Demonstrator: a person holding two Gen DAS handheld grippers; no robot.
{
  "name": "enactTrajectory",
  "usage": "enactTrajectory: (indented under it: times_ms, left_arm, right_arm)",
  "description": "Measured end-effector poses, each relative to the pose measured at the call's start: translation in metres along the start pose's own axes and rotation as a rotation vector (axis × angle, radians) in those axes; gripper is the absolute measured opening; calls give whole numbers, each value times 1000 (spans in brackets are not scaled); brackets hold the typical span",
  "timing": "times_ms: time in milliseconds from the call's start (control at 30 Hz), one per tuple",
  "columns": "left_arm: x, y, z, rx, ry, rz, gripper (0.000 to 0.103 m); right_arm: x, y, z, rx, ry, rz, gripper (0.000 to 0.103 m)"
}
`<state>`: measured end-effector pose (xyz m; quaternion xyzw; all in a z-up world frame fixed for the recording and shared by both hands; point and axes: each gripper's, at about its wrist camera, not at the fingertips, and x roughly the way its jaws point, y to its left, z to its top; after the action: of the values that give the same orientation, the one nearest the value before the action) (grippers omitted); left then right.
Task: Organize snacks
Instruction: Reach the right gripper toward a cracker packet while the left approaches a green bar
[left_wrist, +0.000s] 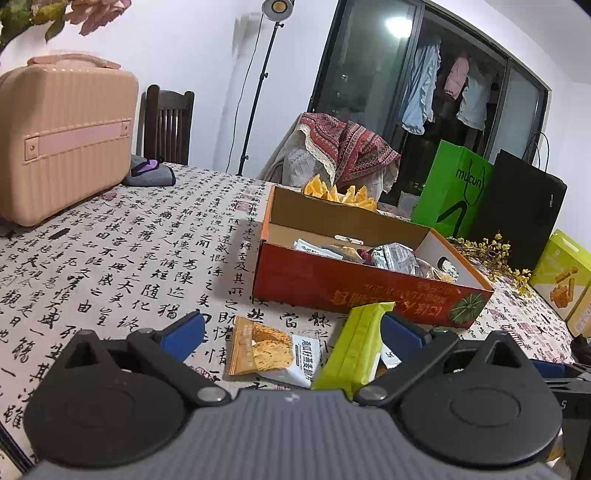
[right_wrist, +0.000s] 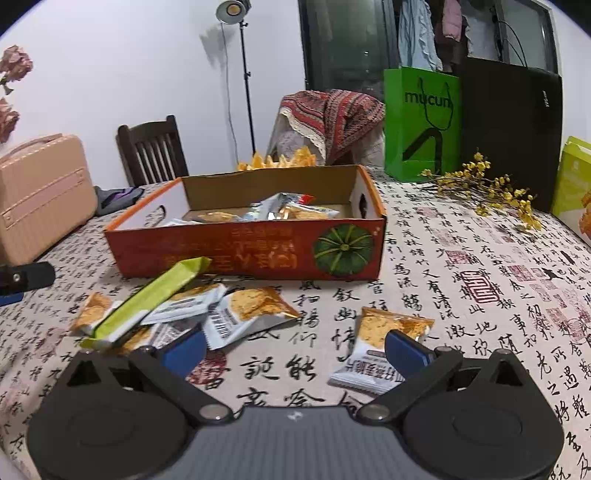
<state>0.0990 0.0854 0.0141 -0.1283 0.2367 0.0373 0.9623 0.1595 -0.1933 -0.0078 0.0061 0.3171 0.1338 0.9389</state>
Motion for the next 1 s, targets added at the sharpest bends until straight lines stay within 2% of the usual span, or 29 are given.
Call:
enactTrajectory:
  times_ms: [433, 733, 800, 900, 933, 967, 1000]
  left_arm:
    - [29, -8, 7, 19, 17, -40, 103]
    - [39, 1, 5, 5, 37, -8, 103]
    - [40, 3, 6, 3, 39, -3, 103]
    - [40, 4, 6, -3, 41, 0, 103]
    - [40, 4, 6, -4, 42, 1, 103]
    - [39, 5, 5, -4, 42, 2, 103]
    - [39, 6, 5, -4, 43, 3, 103]
  right_arm:
    - [9, -27, 5, 32, 5, -63, 103]
    - [29, -43, 5, 40, 41, -100, 103]
    - [34, -43, 5, 33, 52, -116, 100]
    - [44, -45, 4, 41, 88, -135, 72]
    - [46, -46, 3, 46, 97, -137, 56]
    - [47, -46, 2, 47, 100, -144, 47]
    - [46, -46, 2, 43, 93, -155, 46]
